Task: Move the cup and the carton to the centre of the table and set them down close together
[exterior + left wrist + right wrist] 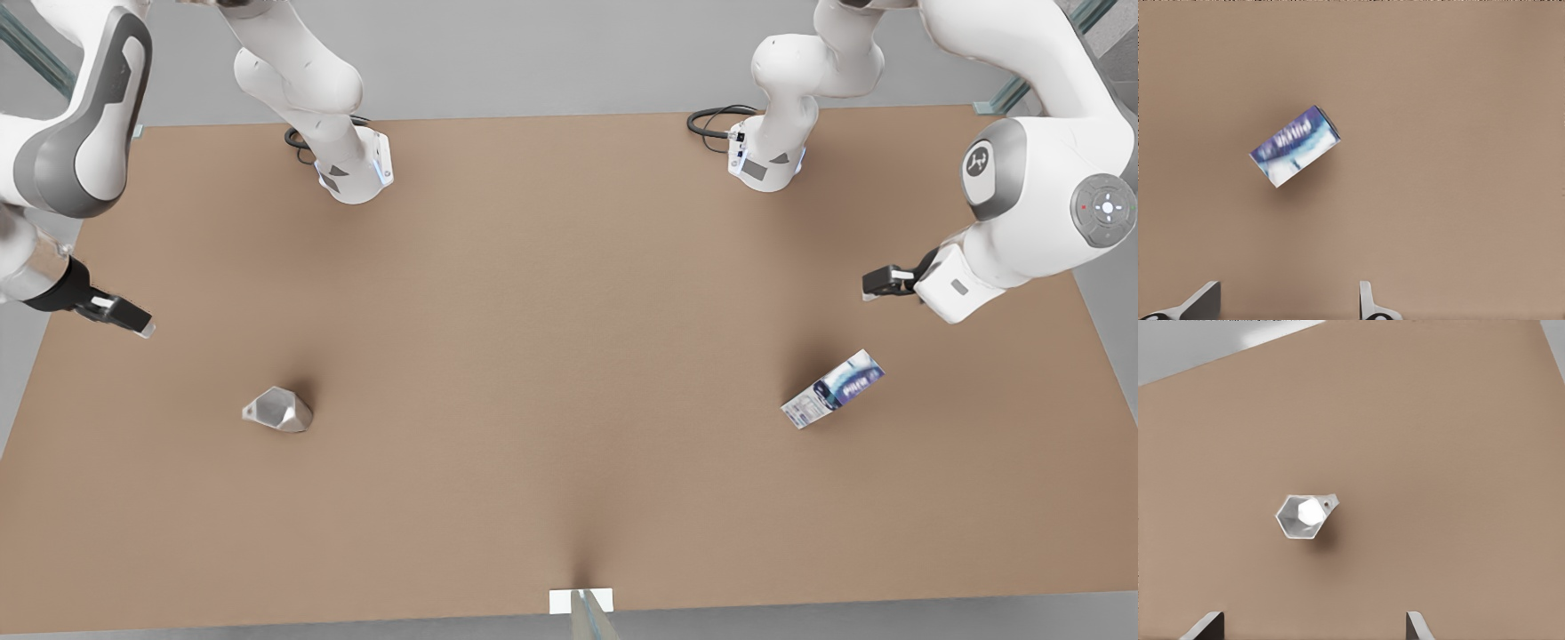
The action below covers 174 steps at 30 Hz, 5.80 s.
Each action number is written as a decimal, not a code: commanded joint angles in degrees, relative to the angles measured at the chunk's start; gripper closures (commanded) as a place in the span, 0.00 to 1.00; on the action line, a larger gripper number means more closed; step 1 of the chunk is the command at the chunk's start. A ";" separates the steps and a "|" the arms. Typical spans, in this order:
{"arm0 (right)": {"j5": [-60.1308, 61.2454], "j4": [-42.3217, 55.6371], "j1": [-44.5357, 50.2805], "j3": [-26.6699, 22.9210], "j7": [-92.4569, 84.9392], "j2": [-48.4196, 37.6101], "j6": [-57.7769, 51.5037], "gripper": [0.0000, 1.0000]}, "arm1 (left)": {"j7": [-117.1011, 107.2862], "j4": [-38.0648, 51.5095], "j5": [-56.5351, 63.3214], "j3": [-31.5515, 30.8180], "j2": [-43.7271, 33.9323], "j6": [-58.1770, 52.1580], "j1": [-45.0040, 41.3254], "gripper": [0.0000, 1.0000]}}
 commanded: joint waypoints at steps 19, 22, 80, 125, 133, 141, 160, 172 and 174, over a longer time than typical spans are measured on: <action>-8.37 -21.65 9.08 6.92 -0.30 8.84 32.25 0.00 | 0.15 -0.89 -0.02 0.88 0.41 0.02 -0.01 0.00; -8.10 -23.67 9.88 3.23 -2.67 9.45 38.22 0.00 | 0.23 -1.25 -0.02 0.88 0.41 0.02 -0.01 0.00; -1.69 -21.73 17.52 -7.23 -8.74 23.52 39.28 0.79 | 1.29 -4.23 -0.11 0.88 -0.47 1.60 0.26 0.00; -3.62 56.84 55.58 0.24 46.54 68.25 24.60 0.79 | 44.88 -23.22 8.50 -1.75 5.68 33.50 8.52 0.00; -3.71 57.02 56.46 0.15 46.54 68.87 26.09 0.00 | 47.78 -23.13 7.89 -1.75 6.74 34.29 8.87 0.00; -3.45 58.33 58.31 1.73 47.07 69.04 26.98 0.00 | 47.61 -23.22 5.78 -1.76 10.25 37.11 8.78 0.00; -3.36 60.97 58.48 2.17 46.98 70.45 31.11 0.00 | 36.53 -15.31 2.44 -4.04 9.90 29.37 3.86 0.00; -0.54 62.90 48.11 1.91 41.36 54.63 -5.18 0.00 | 43.65 -15.04 2.70 -4.04 12.71 35.08 3.95 0.00; -0.28 61.06 41.17 0.15 34.95 47.43 -16.53 0.00 | 43.30 -15.13 2.44 -4.04 12.89 35.08 3.95 0.00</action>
